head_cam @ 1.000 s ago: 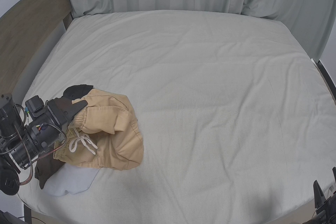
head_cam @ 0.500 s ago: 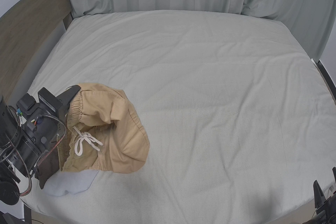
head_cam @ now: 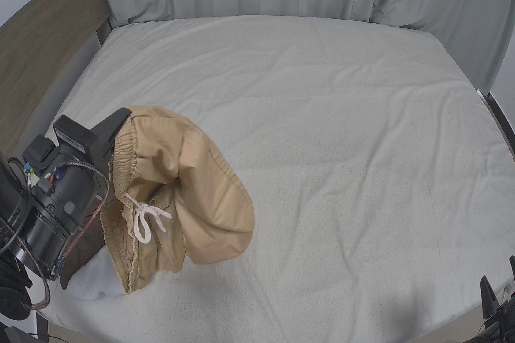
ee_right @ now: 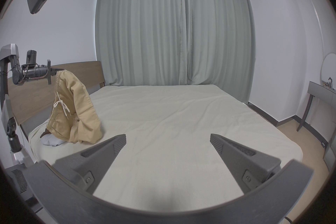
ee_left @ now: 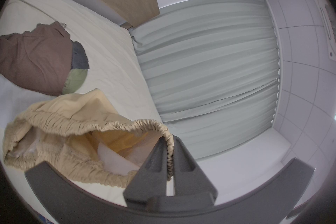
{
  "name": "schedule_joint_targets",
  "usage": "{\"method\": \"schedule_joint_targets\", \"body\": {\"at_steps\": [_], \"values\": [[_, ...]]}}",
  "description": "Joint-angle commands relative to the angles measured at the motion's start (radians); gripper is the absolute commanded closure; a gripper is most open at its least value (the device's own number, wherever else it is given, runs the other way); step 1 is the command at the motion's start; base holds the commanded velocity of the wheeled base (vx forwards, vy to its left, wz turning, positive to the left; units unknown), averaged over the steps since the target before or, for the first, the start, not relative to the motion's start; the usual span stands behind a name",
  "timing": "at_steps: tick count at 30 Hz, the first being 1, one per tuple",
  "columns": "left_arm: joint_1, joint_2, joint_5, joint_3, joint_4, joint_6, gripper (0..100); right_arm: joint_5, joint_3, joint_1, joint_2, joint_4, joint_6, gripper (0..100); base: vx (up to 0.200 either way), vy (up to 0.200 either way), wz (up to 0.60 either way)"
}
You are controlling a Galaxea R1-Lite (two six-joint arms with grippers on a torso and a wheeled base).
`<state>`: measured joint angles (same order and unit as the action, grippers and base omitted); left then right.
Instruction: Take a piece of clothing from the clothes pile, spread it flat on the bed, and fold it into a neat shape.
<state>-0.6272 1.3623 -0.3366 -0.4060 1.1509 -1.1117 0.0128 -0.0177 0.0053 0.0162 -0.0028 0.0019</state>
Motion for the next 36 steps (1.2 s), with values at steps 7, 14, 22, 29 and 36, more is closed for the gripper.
{"method": "schedule_joint_targets", "body": {"at_steps": [7, 14, 22, 29, 36], "values": [[-0.095, -0.098, -0.007, -0.105, -0.048, -0.002, 100, 0.001, 0.018, 0.001, -0.016, 0.0, 0.0, 0, 0.0, 0.0, 0.0], [-0.109, -0.118, -0.005, -0.068, -0.054, 0.001, 100, 0.001, 0.018, 0.001, -0.016, 0.0, -0.002, 0, 0.0, 0.0, 0.0], [-0.101, -0.071, 0.007, 0.018, -0.089, 0.112, 100, 0.001, 0.018, 0.001, -0.016, 0.0, -0.002, 0, 0.0, 0.0, 0.0], [-0.109, 0.05, 0.047, 0.01, -0.089, 0.174, 100, 0.001, 0.018, -0.001, -0.016, 0.0, 0.0, 0, 0.0, 0.0, 0.0], [-0.193, 0.264, 0.094, -0.03, -0.068, 0.207, 100, 0.0, 0.018, -0.001, -0.016, 0.0, 0.001, 0, 0.0, 0.0, 0.0]]}}
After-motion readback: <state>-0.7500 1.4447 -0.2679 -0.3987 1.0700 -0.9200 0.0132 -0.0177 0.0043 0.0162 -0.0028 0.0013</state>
